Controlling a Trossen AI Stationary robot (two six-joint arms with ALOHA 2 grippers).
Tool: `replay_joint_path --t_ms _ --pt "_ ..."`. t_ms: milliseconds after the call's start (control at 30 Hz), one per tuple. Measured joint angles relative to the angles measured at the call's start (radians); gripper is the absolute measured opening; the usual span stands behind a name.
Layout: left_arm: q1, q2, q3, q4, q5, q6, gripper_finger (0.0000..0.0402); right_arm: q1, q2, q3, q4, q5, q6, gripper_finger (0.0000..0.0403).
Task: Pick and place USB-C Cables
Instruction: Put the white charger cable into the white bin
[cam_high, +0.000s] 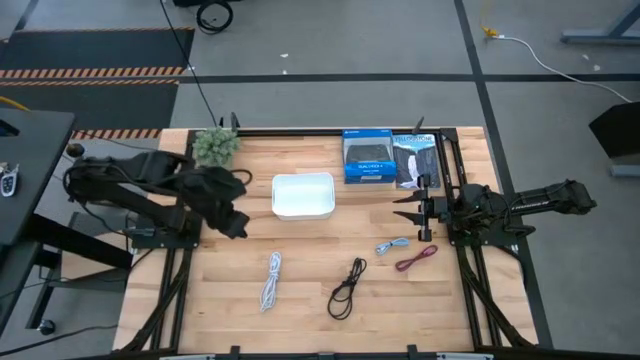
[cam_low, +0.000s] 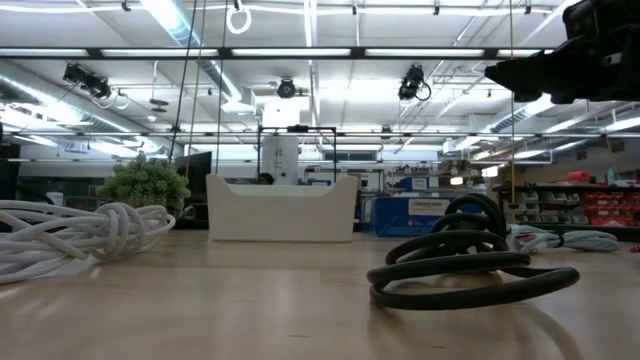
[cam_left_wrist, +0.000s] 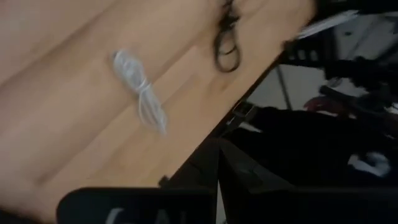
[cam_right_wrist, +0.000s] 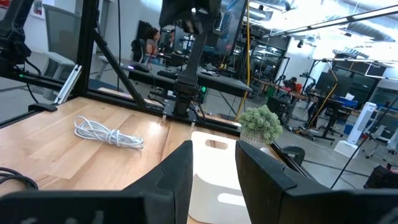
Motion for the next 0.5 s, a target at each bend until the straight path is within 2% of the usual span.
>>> replay_joint_path --t_ms 300,500 --pt "-0.031 0.106 0.000 -0.153 0.039 -0.140 0.0009 0.000 0.000 0.000 0.000 0.000 0.000 0.0128" --pt "-0.054 0.186 0.000 -0.176 0.039 -0.172 0.0015 0.000 0.000 0.000 0.000 0.000 0.000 0.0128"
